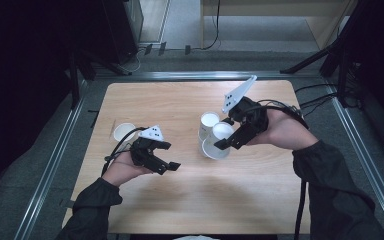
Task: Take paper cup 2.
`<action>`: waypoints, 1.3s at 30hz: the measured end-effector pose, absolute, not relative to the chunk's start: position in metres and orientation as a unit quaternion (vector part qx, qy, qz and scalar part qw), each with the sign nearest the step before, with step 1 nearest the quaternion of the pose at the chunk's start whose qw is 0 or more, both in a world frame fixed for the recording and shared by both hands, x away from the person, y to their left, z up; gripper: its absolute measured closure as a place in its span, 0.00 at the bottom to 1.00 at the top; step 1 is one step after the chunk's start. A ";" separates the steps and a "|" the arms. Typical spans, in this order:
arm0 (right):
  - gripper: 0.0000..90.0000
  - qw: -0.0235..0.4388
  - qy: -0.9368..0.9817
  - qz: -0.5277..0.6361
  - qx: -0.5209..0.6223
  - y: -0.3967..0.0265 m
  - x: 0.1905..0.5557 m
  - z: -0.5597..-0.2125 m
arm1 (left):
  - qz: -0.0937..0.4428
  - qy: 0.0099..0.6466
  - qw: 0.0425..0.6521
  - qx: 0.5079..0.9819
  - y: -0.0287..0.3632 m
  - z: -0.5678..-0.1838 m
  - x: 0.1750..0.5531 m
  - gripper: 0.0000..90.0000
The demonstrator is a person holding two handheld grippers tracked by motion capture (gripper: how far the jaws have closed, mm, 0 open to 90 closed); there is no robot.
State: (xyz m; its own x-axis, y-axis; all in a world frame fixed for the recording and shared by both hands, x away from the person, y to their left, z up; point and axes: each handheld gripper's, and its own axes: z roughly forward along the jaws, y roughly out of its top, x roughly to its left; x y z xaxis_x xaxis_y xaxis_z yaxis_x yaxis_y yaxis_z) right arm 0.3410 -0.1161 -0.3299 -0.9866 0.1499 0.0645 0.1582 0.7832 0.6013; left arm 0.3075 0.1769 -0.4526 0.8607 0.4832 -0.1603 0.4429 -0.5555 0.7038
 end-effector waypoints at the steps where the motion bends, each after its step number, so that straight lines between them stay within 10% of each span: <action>1: 0.39 0.006 -0.943 -0.325 -0.077 -0.116 0.337 -0.334 | 0.025 0.260 0.394 0.881 0.177 -0.452 0.307 0.17; 39: 0.39 0.073 -0.889 -0.438 -0.112 -0.112 0.329 -0.453 | -0.043 0.190 0.415 0.889 0.132 -0.476 0.307 0.17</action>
